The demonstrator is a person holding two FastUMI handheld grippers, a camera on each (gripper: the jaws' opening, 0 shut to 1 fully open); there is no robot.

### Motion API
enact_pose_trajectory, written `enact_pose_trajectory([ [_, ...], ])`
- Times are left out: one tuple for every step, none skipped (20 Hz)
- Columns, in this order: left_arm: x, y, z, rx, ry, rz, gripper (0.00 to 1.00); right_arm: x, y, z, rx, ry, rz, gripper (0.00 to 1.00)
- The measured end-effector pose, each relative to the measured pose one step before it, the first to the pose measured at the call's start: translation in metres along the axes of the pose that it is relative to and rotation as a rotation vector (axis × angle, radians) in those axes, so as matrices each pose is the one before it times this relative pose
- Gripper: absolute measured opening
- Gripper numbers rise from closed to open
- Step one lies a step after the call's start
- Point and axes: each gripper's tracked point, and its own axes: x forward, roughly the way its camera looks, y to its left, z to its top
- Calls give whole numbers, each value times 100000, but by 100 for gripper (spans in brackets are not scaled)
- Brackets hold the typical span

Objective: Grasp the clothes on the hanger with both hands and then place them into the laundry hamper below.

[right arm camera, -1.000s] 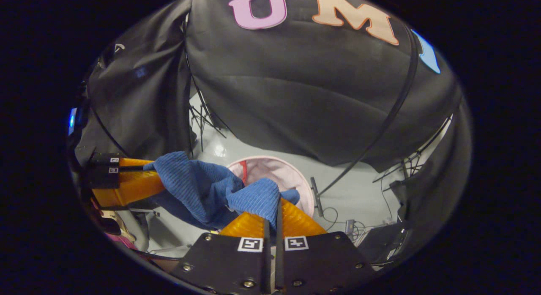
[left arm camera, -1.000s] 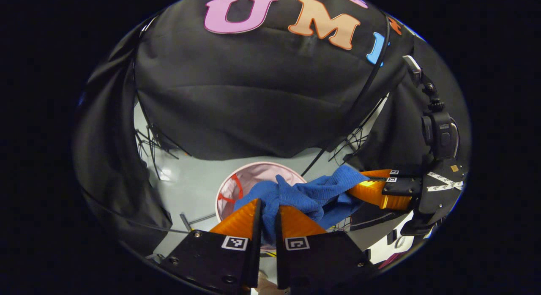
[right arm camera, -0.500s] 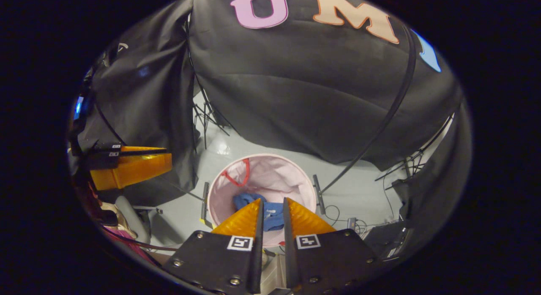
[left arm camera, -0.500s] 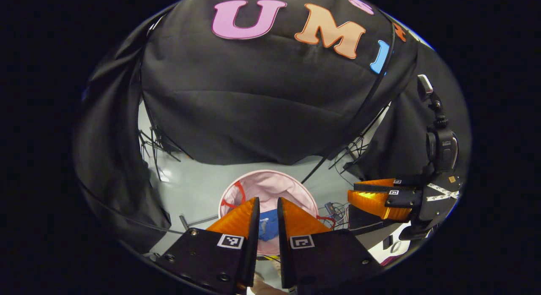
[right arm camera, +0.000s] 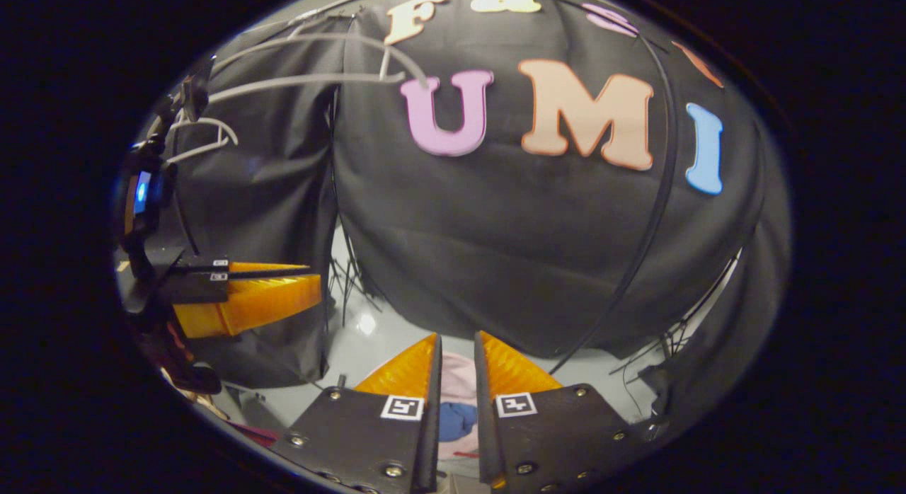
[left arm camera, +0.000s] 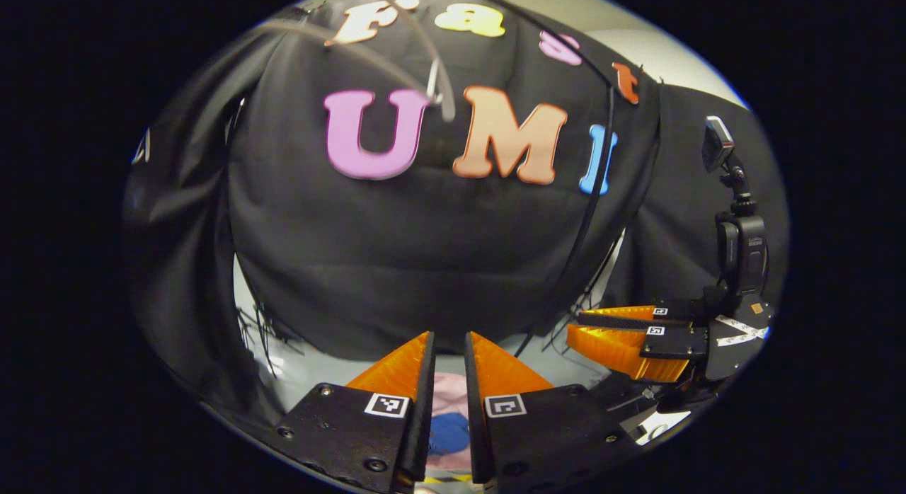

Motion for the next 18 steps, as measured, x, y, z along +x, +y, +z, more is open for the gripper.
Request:
enact_pose_trajectory([
  [-387, -526, 2137, 1346, -4339, -356, 25, -766, -125, 2487, 570, -5189, -408, 23],
  [-320, -374, 2200, 1421, -3997, -55, 25, -1024, -334, 2469, 254, -5477, -623, 23],
  [-479, -315, 1940, 1539, -3557, 134, 25, -829, -215, 2426, 271, -5052, -526, 23],
  [-514, -426, 1968, 1149, -3998, -424, 25, -834, -77, 2209, 289, -4945, -426, 23],
  [-272, -587, 1946, 484, -3830, -551, 25, -653, -110, 2069, 391, -4174, -489, 23],
  [-168, -622, 1894, 309, -4224, -958, 24, -369, -381, 1959, 264, -4222, -444, 23],
  [102, -700, 1989, 160, -4166, -502, 24, -756, -237, 1864, -142, -3880, -847, 23],
  [40, -452, 1575, 381, -2328, -181, 24, -679, -422, 1653, -136, -3624, -797, 23],
  [-54, -495, 1362, 585, -1893, -405, 24, -522, -291, 1666, -47, -3245, -624, 23],
  [-308, -220, 1112, 446, -2002, -553, 24, -529, -226, 1431, -247, -3095, -727, 23],
  [125, -394, 1478, 522, -1553, -91, 17, -419, -344, 1365, -142, -2724, -785, 23],
  [-32, -695, 1400, 401, -1512, -246, 24, -371, -496, 1262, -114, -2357, -720, 23],
  [-152, -460, 1044, 603, -1229, 278, 24, -281, -438, 1199, 128, -2130, -692, 23],
  [-84, -626, 606, 738, -551, -548, 30, -275, -240, 1055, 330, -1603, -453, 23],
  [-122, -441, 628, 818, -607, 90, 30, -233, -364, 862, 278, -1490, -458, 23],
  [-210, -512, 601, 936, -609, -82, 29, 289, -675, 467, -102, -1019, -538, 23],
  [-124, -436, 630, 444, -687, -222, 29, -206, -564, 550, -566, -1068, -727, 22],
  [-262, -472, 563, 80, -819, -912, 35, -171, -890, 690, -690, -1137, -1062, 23],
])
